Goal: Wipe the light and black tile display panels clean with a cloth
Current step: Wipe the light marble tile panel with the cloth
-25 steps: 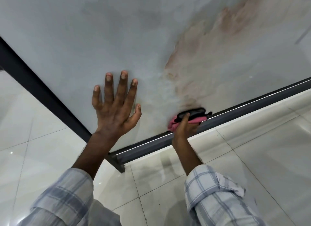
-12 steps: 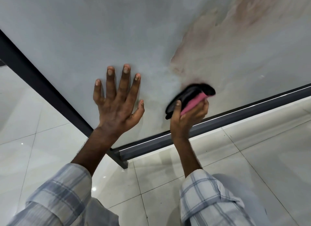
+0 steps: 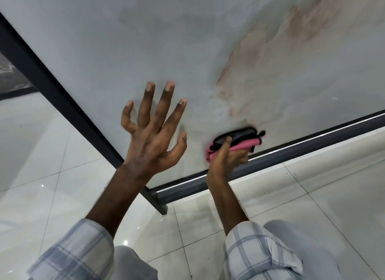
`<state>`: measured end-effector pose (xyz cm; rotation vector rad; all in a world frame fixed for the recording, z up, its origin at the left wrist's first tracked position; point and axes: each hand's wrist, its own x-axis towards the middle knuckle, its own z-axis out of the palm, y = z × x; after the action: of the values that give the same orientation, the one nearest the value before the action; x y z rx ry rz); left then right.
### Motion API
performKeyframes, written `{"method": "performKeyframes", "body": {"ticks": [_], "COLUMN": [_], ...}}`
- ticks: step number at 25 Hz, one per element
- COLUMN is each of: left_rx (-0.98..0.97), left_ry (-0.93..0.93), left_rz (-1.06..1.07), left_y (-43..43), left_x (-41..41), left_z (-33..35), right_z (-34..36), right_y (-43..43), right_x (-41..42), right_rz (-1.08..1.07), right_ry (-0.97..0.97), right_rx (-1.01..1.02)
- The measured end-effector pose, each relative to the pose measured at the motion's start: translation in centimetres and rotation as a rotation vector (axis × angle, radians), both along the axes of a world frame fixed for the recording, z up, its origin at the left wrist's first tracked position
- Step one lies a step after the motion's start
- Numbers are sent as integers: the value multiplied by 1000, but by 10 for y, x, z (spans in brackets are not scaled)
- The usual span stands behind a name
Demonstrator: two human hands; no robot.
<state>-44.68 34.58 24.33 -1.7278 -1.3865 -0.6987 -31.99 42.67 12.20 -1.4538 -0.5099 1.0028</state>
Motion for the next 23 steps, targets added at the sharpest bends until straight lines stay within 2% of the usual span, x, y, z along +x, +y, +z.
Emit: {"method": "performKeyframes", "body": {"ticks": [2,5,6,7,8,9,11,12,13,14,16,17,18,19,22,23], "left_rx": [112,168,157,147,143,145,153,154,149,148,158,160,165,172,215,246], "left_ry": [-30,-64,-51,-24,12,49,74,70,64,57,27,-7,-42,-67,-43,-31], "left_rz": [-7,115,163,201,229,245,250,240,229,217,141,75,9,-39,-42,-35], "left_y": [2,18,22,25,26,28,33,35,36,35,28,24,20,16,15,18], "left_x": [7,3,-1,-4,-6,-9,-11,-11,-11,-10,-9,-8,-7,-6,-2,-1], "left_z": [48,106,111,111,106,100,94,95,96,96,97,100,105,115,163,182], "right_z": [49,100,106,109,113,117,131,143,152,155,147,151,158,164,203,217], "right_y": [-11,-7,7,24,38,51,69,66,62,56,41,44,56,69,101,96], "right_x": [-6,3,14,28,42,54,62,56,48,40,38,50,67,80,99,90], "right_rz": [48,133,155,142,93,20,-125,-168,-196,-179,3,95,120,67,-162,-178], "right_ry": [-265,-910,-1103,-1189,-1137,-949,-381,-266,-344,-560,-1100,-1277,-1329,-1252,-456,-367], "right_rx": [380,972,1076,1113,1076,964,622,495,480,599,960,1095,1137,1060,491,373]}}
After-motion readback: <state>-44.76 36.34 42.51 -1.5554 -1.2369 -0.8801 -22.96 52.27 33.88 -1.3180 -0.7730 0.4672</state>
